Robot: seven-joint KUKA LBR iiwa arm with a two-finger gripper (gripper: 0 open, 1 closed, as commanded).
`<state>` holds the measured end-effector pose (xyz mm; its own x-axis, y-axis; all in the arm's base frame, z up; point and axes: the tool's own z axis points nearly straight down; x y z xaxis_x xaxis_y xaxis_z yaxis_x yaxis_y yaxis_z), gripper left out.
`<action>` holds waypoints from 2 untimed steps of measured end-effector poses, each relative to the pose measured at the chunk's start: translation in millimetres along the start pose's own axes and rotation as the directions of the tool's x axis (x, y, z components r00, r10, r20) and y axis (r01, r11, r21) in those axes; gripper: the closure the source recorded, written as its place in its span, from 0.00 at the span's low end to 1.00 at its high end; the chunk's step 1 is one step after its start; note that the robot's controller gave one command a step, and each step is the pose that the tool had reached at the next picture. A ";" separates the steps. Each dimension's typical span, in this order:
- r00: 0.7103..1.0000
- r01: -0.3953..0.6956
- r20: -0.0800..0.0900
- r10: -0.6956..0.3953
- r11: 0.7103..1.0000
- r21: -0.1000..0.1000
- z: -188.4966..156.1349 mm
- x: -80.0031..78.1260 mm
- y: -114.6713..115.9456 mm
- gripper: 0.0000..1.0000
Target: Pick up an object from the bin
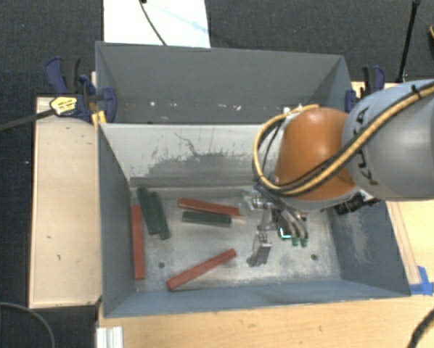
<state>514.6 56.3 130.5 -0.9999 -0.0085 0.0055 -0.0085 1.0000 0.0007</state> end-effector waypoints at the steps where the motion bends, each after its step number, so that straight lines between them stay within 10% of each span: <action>1: 0.989 0.146 0.010 -0.146 0.989 0.003 4.2 -39.1 -43.2 0.00; 2: 0.998 -0.060 0.007 0.060 0.998 -0.002 60.9 -58.5 11.7 0.00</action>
Offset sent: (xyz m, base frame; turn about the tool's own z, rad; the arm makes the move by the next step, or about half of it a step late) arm 0.0381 -0.0412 -0.0049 -0.1499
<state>572.6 68.5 69.3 -0.9987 0.0517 -0.0010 0.0517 0.9987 0.0028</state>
